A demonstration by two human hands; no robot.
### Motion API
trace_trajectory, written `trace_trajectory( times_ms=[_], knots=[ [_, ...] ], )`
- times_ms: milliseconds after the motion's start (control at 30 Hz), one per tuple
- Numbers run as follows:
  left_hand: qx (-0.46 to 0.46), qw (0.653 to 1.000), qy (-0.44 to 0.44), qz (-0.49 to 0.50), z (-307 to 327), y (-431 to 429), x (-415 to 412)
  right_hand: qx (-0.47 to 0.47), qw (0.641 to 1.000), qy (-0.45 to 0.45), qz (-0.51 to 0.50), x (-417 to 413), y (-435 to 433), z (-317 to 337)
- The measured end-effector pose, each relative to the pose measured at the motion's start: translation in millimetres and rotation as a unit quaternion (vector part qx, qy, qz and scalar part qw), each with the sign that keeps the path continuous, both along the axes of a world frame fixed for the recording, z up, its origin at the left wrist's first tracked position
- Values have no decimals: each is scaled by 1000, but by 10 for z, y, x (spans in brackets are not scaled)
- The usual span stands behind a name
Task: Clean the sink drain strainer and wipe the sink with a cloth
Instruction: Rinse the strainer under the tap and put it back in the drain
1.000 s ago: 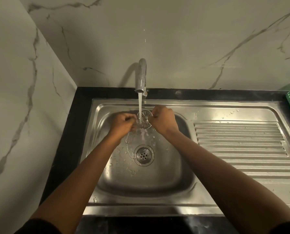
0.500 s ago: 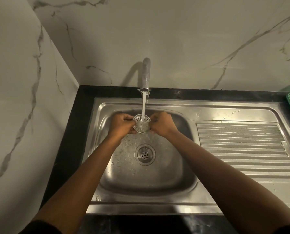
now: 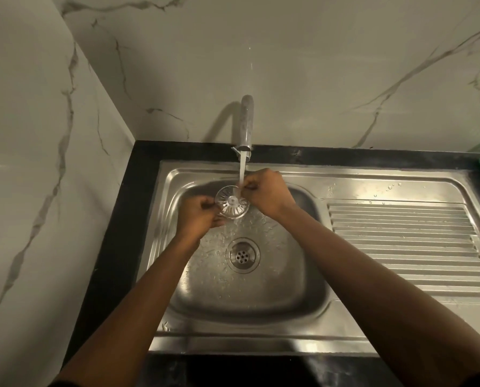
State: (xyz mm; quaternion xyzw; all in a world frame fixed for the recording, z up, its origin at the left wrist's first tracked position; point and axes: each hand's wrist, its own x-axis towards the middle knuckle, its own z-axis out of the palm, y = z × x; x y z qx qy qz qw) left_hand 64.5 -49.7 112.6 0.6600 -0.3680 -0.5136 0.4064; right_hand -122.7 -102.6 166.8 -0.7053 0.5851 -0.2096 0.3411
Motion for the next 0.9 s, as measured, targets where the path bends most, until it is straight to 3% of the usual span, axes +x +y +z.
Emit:
trace_trajectory(
  times_ms=[267, 467, 700, 900],
  knots=[
    [50, 994, 68, -63, 71, -83, -354, -67, 997, 42, -2, -173, -42, 203],
    [33, 993, 85, -73, 224, -161, -402, -54, 996, 11, -70, -337, -42, 160],
    [-52, 996, 19, -65, 428, -74, -208, 41, 997, -21, -61, -274, 69, -114],
    [-111, 990, -79, -32, 332, 125, -41, 40, 992, -101, -72, -35, 13, -109]
  ],
)
